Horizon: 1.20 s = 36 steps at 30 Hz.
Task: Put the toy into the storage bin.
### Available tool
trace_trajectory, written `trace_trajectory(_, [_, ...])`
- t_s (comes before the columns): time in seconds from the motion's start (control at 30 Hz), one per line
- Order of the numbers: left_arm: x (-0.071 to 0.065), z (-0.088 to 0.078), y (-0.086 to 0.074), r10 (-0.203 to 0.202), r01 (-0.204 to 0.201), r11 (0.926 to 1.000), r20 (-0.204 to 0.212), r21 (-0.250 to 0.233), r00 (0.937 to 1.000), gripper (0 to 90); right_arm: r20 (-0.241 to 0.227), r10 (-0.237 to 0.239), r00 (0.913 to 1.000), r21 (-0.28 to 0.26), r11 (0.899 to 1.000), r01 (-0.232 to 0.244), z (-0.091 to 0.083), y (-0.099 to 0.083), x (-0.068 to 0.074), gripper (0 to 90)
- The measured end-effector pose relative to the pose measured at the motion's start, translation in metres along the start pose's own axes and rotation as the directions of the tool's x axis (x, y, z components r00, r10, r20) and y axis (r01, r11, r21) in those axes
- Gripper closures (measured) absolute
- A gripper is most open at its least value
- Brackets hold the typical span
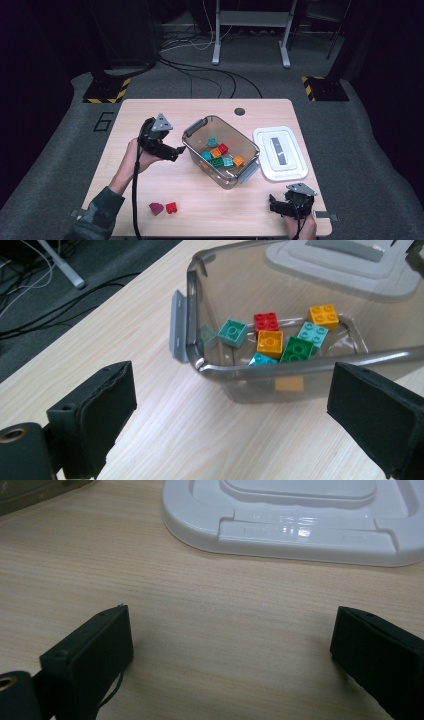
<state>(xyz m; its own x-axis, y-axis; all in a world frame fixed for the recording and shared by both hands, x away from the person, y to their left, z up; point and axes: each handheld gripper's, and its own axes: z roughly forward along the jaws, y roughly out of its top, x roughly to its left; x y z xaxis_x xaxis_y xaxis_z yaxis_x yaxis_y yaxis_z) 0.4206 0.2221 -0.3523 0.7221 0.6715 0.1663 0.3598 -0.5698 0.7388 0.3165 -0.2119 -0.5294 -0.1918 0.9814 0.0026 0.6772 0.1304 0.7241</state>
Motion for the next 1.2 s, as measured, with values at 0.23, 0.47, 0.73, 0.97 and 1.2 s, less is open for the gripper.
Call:
trace_trajectory(0.23, [-0.003, -0.007, -0.030, -0.019, 0.019, 0.9997, -0.007, 0.013, 0.9998, 2.5, 0.001, 0.000, 1.0000, 0.000, 1.000, 0.000, 0.000, 0.000, 0.000, 2.5])
trace_trajectory(0.47, [-0.007, -0.009, -0.059, -0.028, 0.028, 0.9994, -0.014, 0.020, 0.9995, 1.2, 0.001, 0.001, 1.0000, 0.000, 1.000, -0.001, 0.000, 0.000, 0.000, 2.5])
trace_trajectory(0.73, [-0.018, -0.010, -0.087, -0.044, 0.044, 0.9989, -0.015, 0.017, 0.9989, 1.0, 0.002, 0.001, 1.0000, 0.000, 1.000, -0.001, 0.000, 0.000, 0.000, 2.5])
trace_trajectory(0.97, [-0.020, -0.006, -0.116, -0.097, 0.098, 0.9945, -0.007, 0.038, 0.9952, 0.5, 0.002, 0.001, 1.0000, 0.000, 1.000, -0.001, 0.000, 0.000, 0.000, 2.6])
trace_trajectory(1.2, [-0.026, -0.008, -0.138, -0.136, 0.136, 0.9903, -0.004, 0.029, 0.9907, 0.0, 0.003, 0.002, 1.0000, -0.001, 1.000, -0.002, 0.000, 0.000, 0.000, 2.6])
